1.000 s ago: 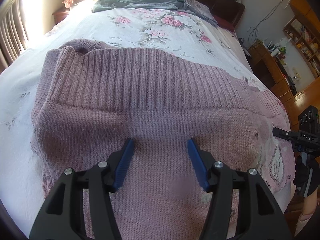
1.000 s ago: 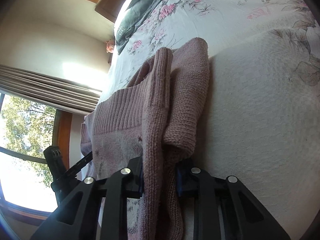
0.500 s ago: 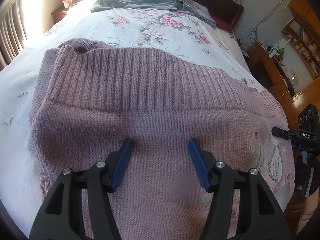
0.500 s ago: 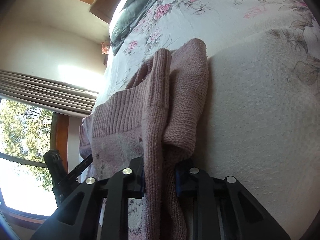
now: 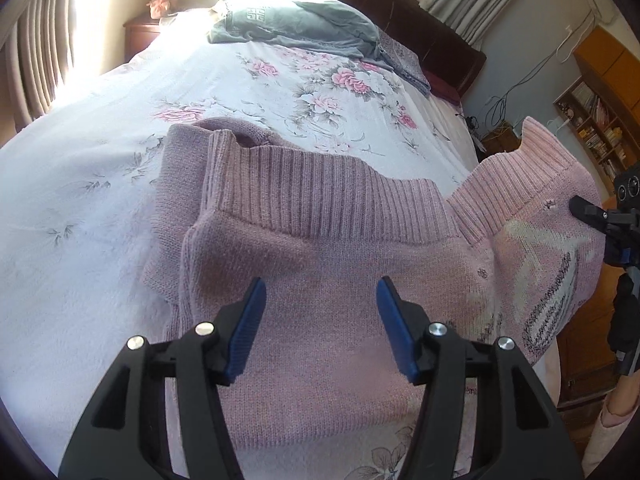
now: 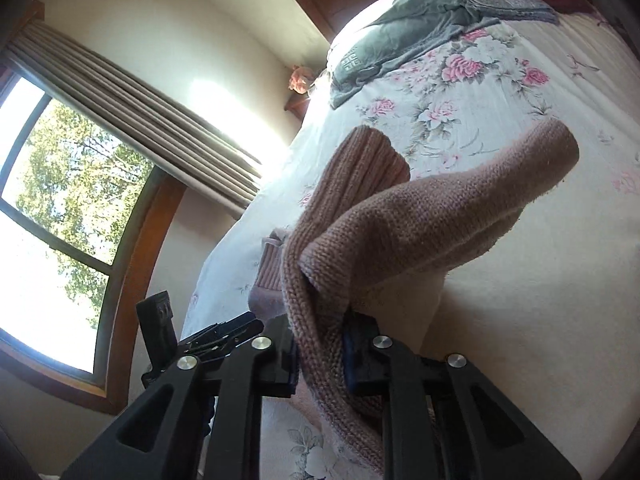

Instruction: Fold small clothes

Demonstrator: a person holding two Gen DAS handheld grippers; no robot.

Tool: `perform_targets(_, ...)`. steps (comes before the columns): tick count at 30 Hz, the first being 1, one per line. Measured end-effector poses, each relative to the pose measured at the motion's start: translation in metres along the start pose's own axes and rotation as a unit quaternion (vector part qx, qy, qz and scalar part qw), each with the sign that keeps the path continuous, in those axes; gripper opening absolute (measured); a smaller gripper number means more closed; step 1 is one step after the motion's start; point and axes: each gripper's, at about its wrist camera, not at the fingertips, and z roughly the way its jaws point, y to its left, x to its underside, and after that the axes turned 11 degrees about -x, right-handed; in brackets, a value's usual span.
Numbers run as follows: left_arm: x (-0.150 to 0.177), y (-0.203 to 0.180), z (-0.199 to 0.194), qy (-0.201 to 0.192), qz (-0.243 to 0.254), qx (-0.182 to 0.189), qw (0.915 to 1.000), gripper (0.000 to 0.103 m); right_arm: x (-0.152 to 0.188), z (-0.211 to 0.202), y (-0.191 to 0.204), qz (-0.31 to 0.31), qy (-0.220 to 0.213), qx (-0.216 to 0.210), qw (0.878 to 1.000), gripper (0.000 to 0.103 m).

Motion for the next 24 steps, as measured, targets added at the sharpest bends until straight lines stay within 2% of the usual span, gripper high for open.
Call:
perform_targets(4,0.005,0.022,-0.007,-0.004,-0.022,0.010,0.9997,0.057,-0.005,0.049,0.045,-0.051,0.045,0.008,0.998,0.016)
perform_targets(8,0.007,0.041,-0.010,-0.006,-0.043,0.015,0.9989,0.057,0.000,0.102,0.069,-0.079,0.090,0.025,0.993,0.016)
perform_targets(15,0.010,0.069,-0.016,-0.011,-0.077,0.023,0.9967,0.057,0.022,0.177,0.068,-0.074,0.154,0.044,0.984,0.016)
perform_targets(21,0.009,0.080,-0.018,-0.014,-0.087,0.022,0.9958,0.057,0.041,0.214,0.068,-0.091,0.185,0.073,0.976,0.018)
perform_targets(24,0.008,0.080,-0.021,-0.015,-0.088,0.024,0.9957,0.057,0.047,0.221,0.073,-0.102,0.194,0.080,0.972,0.031)
